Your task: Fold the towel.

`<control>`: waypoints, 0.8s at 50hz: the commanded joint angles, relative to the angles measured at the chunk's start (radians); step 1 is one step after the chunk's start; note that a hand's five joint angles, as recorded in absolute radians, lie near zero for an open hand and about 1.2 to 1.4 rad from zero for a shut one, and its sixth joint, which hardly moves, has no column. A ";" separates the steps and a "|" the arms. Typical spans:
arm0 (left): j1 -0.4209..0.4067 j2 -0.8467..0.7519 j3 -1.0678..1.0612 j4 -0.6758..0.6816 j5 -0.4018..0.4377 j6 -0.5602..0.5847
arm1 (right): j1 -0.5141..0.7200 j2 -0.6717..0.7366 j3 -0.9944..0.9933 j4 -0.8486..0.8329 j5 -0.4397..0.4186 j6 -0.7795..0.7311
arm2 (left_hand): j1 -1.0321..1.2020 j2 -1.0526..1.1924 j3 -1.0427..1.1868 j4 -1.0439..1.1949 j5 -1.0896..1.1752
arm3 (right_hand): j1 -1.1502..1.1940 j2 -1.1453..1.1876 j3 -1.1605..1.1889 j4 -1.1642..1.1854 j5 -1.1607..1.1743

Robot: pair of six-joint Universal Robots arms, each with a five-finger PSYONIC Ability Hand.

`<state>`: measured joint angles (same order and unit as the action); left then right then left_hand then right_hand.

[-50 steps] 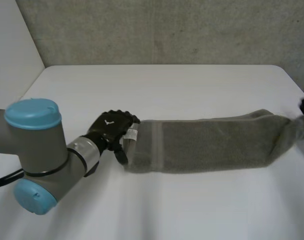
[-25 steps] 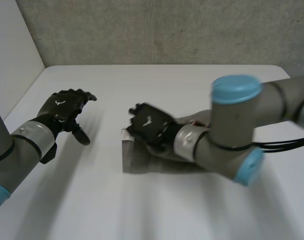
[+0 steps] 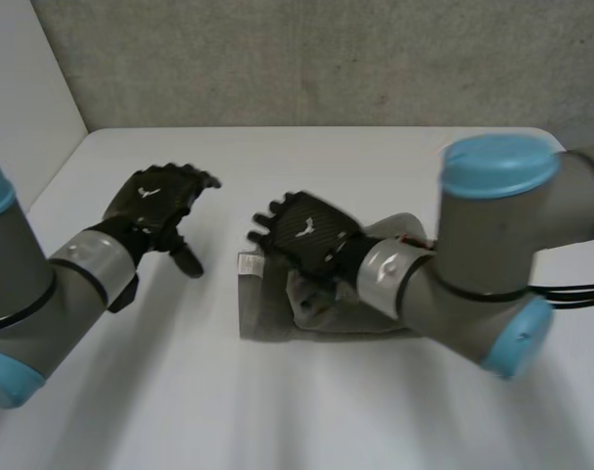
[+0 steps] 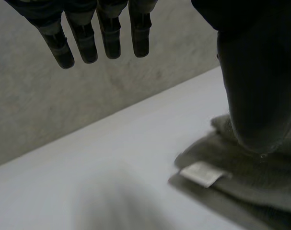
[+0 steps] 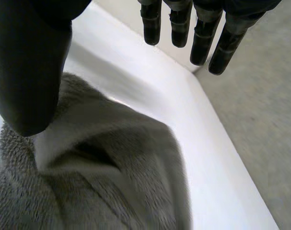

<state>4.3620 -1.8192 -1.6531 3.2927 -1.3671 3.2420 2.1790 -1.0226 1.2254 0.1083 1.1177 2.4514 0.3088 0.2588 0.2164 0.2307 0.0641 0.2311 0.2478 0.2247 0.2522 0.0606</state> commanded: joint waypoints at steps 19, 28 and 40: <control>-0.306 -0.242 0.225 0.008 -0.020 -0.176 | -0.312 -0.202 0.400 -0.082 -0.038 0.218 | -0.081 -0.031 -0.042 -0.056 -0.010 | -0.057 -0.073 -0.050 -0.078 -0.061; -0.343 -0.371 0.274 0.099 -0.116 -0.174 | -0.364 -0.136 0.451 -0.200 -0.029 0.189 | -0.075 -0.025 -0.042 -0.056 -0.005 | 0.083 0.066 -0.050 -0.078 0.079; -0.374 -0.428 0.292 0.107 -0.153 -0.160 | -0.404 -0.070 0.465 -0.190 -0.016 0.061 | -0.075 -0.025 -0.042 -0.056 -0.005 | 0.344 0.327 -0.050 -0.078 0.340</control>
<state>3.9914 -2.2368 -1.3629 3.3987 -1.4968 3.0746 1.7822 -1.1272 1.6882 -0.0916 1.0992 2.5695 0.3089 0.2588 0.2164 0.2307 0.0641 0.4034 0.4048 0.2247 0.2521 0.2491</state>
